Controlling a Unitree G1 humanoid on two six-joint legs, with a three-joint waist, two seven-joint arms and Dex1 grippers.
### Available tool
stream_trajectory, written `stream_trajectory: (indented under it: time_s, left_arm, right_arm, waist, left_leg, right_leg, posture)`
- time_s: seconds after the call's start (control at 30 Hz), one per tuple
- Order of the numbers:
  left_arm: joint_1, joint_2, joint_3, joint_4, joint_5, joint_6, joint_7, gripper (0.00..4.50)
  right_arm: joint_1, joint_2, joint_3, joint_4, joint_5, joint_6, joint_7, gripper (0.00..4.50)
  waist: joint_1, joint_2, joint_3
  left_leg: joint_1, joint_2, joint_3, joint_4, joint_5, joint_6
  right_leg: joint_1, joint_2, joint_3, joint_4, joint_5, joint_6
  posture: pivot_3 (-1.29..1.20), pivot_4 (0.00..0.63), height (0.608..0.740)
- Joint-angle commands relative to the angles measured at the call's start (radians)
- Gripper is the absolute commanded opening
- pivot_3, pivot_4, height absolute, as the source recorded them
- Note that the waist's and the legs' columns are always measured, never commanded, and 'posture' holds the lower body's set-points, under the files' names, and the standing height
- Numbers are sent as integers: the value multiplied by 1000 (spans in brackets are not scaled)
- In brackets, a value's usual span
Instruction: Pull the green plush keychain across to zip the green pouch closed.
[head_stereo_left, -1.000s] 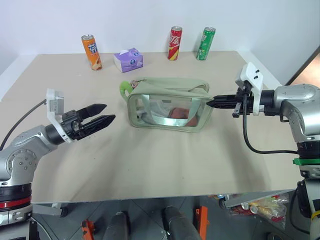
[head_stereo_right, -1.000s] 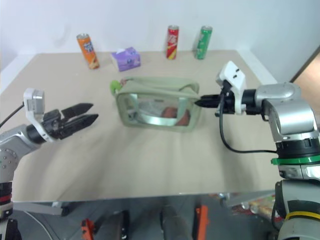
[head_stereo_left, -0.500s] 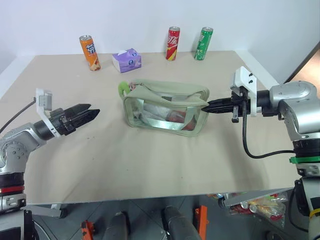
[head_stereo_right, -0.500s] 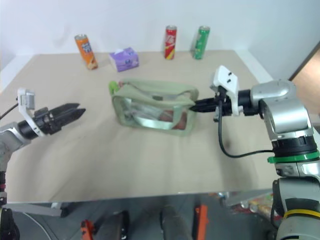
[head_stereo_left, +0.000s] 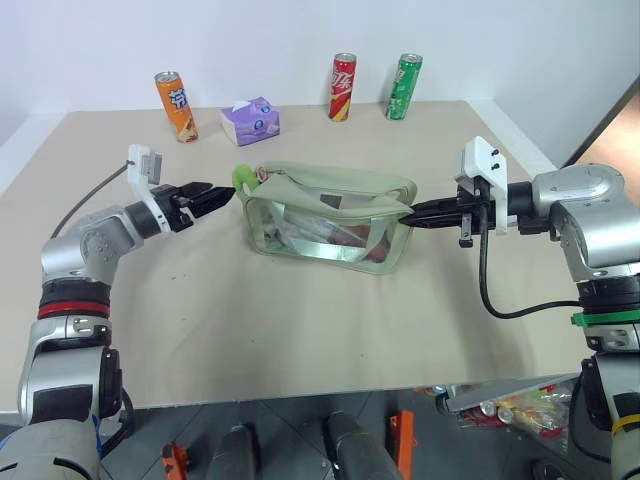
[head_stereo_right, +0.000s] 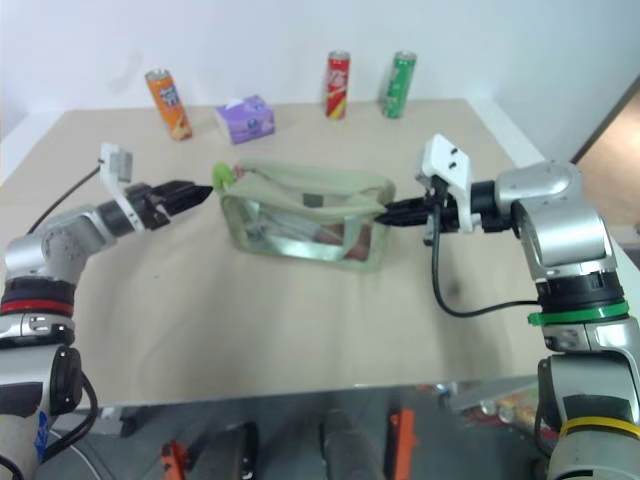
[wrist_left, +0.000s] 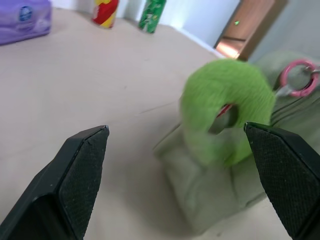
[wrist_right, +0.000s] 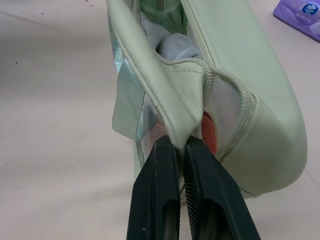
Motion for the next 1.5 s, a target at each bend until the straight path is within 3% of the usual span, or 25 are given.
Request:
stream_trajectory:
  time_s: [0.03,0.8,0.9,1.0,1.17,1.27,1.4,1.47,1.5]
  left_arm:
    - [-42,-22,4,40,29,-31,5,4500]
    - [-145,-103,41,185,104,-138,46,4500]
    - [-147,-116,41,167,102,-129,48,3769]
    - [-144,-128,35,143,99,-110,35,2700]
    - [-137,-134,26,128,106,-95,12,2700]
    - [-136,-141,29,119,100,-85,9,1978]
    - [-132,-149,28,92,88,-59,-10,522]
    - [-129,-151,28,81,87,-50,-18,26]
    - [-129,-152,29,78,86,-46,-20,26]
  right_arm:
    - [13,-13,-22,-51,14,9,-5,73]
    - [43,-15,-40,-93,22,33,-37,73]
    - [42,-15,-38,-94,24,32,-36,0]
    - [39,-12,-37,-95,24,33,-40,0]
    - [41,-12,-39,-98,26,33,-42,0]
    - [43,-12,-40,-102,27,34,-44,0]
    - [43,-11,-40,-108,31,36,-46,0]
    - [43,-10,-40,-108,32,36,-48,0]
    - [43,-10,-40,-108,32,36,-48,0]
  waist:
    - [1,0,0]
    - [2,0,0]
    - [2,0,0]
    - [2,0,0]
    - [2,0,0]
    - [2,0,0]
    - [2,0,0]
    - [2,0,0]
    - [2,0,0]
  left_leg:
    - [0,0,0,0,0,0]
    - [-1,-1,0,2,0,0]
    - [-1,-1,0,1,0,0]
    - [-1,-1,0,1,0,0]
    - [-1,-1,-1,1,0,0]
    - [-1,-1,-1,1,0,0]
    - [-1,-1,-1,1,0,0]
    - [-1,-1,-1,1,0,0]
    - [-1,-1,-1,1,0,0]
  right_leg:
    - [0,0,0,0,0,0]
    - [0,0,1,0,1,1]
    - [0,0,1,0,1,1]
    - [0,0,1,0,1,2]
    - [0,0,1,0,1,1]
    - [0,0,1,0,1,2]
    - [0,0,1,0,1,2]
    - [0,0,1,0,1,2]
    - [0,0,1,0,1,2]
  posture:
    - [0,150,740]
    - [0,150,740]
    - [0,150,740]
    - [0,150,740]
    - [0,150,740]
    - [0,150,740]
    - [0,150,740]
    - [0,150,740]
    - [0,150,740]
